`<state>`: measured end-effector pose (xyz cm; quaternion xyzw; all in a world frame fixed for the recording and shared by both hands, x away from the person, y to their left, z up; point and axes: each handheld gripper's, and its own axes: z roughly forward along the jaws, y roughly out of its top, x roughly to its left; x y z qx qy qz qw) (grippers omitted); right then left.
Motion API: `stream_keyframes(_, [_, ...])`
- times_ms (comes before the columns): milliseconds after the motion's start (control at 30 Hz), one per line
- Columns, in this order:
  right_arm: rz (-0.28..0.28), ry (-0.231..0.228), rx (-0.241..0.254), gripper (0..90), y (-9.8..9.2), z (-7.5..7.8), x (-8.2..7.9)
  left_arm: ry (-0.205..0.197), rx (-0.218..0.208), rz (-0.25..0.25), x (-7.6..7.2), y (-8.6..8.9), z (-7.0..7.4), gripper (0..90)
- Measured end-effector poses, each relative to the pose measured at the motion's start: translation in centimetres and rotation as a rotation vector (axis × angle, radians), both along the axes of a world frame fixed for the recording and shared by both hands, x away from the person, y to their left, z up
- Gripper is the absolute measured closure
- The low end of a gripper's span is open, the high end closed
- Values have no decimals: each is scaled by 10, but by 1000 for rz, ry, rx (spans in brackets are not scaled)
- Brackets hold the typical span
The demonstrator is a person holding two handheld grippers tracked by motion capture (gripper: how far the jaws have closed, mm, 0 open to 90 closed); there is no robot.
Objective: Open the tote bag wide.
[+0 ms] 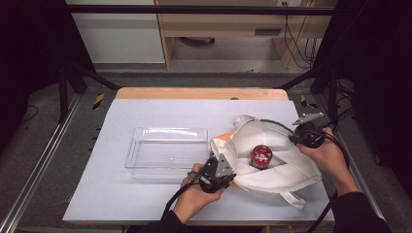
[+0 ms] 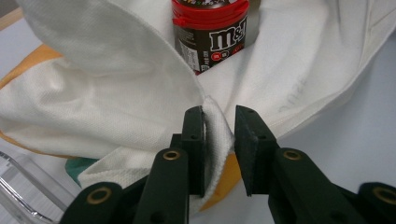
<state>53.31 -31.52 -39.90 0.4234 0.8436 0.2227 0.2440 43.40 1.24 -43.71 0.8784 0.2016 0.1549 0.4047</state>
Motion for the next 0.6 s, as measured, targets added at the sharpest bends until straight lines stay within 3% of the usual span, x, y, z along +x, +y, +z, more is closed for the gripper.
stream_keyframes(200, [-19, -3, -36, 863, 0, -10, 6, 9, -6, -10, 1, 2, -4, 808])
stream_keyframes(433, [-72, -86, -99, 866, 3, -6, 14, 18, -2, -27, 0, 6, -2, 839])
stream_keyframes(533, [-113, -123, -83, 867, 1, -2, 18, 12, -4, -24, -2, 7, -1, 842])
stream_keyframes(600, [-117, -111, -80, 866, 2, -5, 20, 8, 6, -20, -2, 7, -4, 842])
